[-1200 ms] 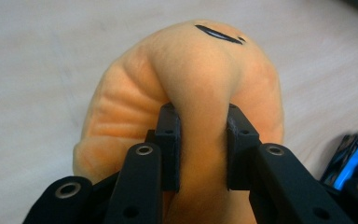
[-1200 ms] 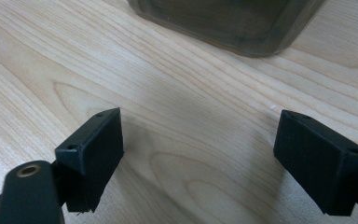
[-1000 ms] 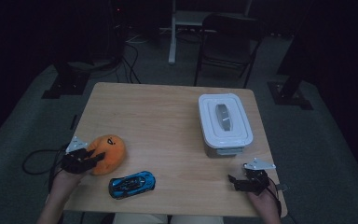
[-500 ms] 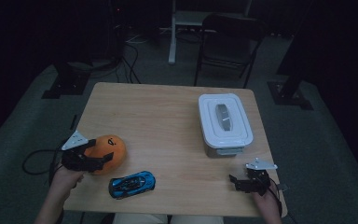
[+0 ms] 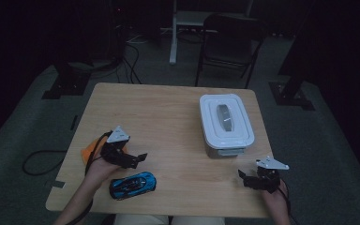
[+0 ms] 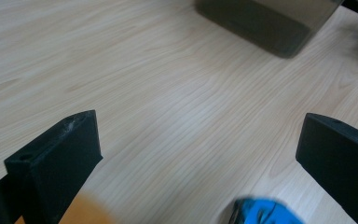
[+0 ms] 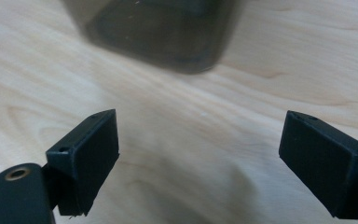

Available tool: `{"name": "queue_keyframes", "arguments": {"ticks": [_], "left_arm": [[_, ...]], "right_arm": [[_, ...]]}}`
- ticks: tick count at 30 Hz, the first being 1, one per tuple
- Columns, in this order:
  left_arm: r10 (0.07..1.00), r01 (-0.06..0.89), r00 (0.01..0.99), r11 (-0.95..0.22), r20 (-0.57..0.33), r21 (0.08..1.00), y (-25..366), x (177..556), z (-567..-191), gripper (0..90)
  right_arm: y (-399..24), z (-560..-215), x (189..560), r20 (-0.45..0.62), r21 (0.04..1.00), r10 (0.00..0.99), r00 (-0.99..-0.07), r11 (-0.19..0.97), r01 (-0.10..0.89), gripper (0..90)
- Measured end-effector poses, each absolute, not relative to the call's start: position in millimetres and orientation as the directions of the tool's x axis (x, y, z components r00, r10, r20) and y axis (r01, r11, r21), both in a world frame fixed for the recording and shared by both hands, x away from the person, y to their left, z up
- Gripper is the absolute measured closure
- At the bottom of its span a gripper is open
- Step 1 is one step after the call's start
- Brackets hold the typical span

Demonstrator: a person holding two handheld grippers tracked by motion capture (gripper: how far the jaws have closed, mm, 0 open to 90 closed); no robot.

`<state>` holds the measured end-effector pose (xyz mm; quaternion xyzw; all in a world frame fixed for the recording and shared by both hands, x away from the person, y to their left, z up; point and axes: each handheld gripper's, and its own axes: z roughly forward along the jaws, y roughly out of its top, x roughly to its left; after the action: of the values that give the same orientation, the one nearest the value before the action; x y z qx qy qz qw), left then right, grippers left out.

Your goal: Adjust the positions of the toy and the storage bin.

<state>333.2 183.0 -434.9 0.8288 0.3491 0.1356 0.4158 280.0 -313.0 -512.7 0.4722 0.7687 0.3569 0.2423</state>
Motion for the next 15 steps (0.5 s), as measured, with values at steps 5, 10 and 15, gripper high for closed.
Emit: {"name": "queue_keyframes", "arguments": {"ticks": [5, 10, 15], "left_arm": [[0.663, 0.457, 0.746, -0.442, -0.062, 0.772, 157.3, 348.8, -441.6, 0.5], [0.640, 0.401, 0.768, -0.446, -0.028, 0.800, 140.1, 361.8, -447.3, 0.5], [0.624, 0.372, 0.781, -0.479, 0.010, 0.795, 119.2, 380.9, -453.2, 0.5]], "right_arm": [[-321.8, -508.2, 285.8, -0.048, 0.788, 0.917, -0.397, 0.279, 0.550, 11.7], [-329.7, -509.7, 297.8, -0.062, 0.776, 0.931, -0.360, 0.271, 0.569, 11.7], [-338.6, -509.3, 312.8, -0.051, 0.769, 0.943, -0.329, 0.247, 0.589, 11.8]]}}
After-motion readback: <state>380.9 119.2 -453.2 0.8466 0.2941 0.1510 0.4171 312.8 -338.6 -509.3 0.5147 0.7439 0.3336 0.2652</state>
